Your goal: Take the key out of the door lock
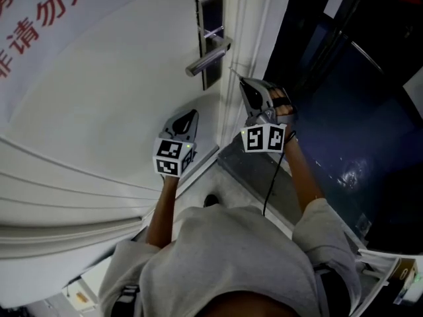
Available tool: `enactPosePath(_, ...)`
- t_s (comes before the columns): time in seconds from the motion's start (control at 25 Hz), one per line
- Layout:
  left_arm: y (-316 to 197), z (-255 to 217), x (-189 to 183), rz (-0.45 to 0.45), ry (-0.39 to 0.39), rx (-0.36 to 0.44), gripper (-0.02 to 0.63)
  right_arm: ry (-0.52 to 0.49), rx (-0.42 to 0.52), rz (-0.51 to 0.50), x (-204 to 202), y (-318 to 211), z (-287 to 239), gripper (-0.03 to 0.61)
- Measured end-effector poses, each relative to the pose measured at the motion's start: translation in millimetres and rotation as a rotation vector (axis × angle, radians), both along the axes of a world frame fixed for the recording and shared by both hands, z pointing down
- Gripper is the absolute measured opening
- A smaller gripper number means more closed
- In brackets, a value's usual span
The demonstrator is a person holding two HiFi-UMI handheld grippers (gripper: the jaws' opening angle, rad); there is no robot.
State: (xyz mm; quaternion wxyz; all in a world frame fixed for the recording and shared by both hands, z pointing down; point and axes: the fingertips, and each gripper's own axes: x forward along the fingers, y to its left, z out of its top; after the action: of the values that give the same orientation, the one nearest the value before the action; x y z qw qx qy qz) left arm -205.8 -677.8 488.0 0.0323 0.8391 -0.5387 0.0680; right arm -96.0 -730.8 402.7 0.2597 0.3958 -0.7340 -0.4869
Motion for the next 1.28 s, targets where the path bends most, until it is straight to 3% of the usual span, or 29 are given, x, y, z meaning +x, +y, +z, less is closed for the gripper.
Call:
enactPosePath(0.32, 24, 0, 10, -0.048, -0.005, 0.004, 0.018, -0.458, -0.349, 0.007, 46, 33, 16, 0.029)
enactPosePath(0.52, 45, -1, 23, -0.072, -0.004, 0.013, 0.018, -0.67, -0.481, 0.021, 84, 58, 29, 0.029)
enactPosePath(0.84, 85, 2, 48, -0.084, -0.005, 0.016, 0.018, -0.771, -0.527, 0.063, 129, 104, 47, 0.029)
enactPosePath(1.28, 148, 7, 58, -0.134, -0.004, 0.017, 0.018, -0.786, -0.561, 0.061, 150, 166, 65, 0.029)
